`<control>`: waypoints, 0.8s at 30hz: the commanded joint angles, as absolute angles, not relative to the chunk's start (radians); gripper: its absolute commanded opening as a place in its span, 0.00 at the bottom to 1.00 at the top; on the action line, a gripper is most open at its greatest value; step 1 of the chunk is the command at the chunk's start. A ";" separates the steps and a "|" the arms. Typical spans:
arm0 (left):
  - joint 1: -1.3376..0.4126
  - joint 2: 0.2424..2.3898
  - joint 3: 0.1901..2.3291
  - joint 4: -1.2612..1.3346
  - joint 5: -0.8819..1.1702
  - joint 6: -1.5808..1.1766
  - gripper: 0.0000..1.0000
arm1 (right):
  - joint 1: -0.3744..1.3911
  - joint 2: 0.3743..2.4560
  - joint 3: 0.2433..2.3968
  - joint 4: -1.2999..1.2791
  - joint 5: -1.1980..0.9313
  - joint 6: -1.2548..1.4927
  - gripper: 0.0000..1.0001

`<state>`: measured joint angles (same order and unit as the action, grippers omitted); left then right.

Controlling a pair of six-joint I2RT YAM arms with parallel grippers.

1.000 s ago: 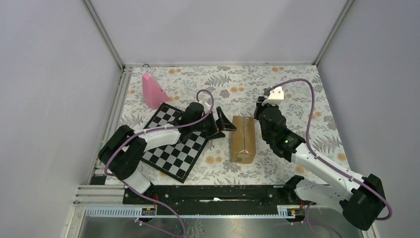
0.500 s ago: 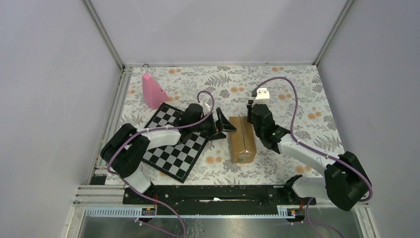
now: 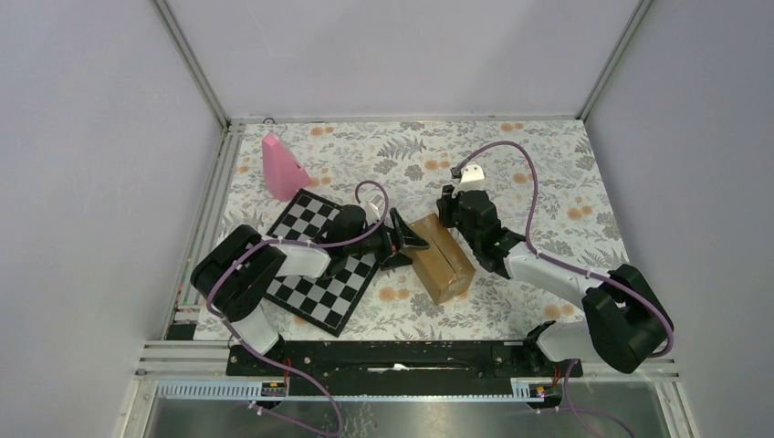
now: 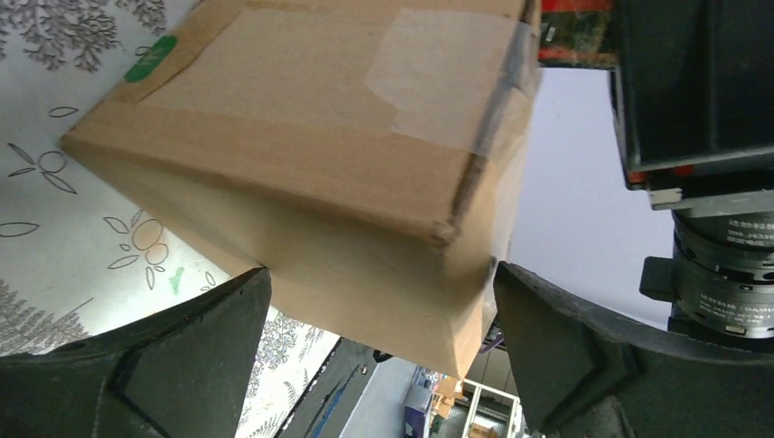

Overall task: Unpack the express box
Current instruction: Cut the express box at the center of the board.

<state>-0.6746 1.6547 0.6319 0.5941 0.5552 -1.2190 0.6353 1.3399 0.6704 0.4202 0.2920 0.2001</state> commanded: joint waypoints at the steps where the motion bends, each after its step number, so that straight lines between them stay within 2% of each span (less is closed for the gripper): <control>1: -0.669 1.690 0.595 0.749 0.543 -1.263 0.99 | 0.637 1.320 0.691 0.475 0.242 0.225 0.00; 11: -0.673 1.627 0.599 0.401 0.364 -1.183 0.99 | 0.638 1.212 0.755 0.351 0.310 0.174 0.00; 18: -0.676 1.615 0.611 0.358 0.336 -1.172 0.99 | 0.639 1.102 0.855 0.267 0.317 0.148 0.00; 24: -0.684 1.620 0.630 0.303 0.306 -1.173 0.99 | 0.699 1.122 0.872 0.325 0.272 0.116 0.00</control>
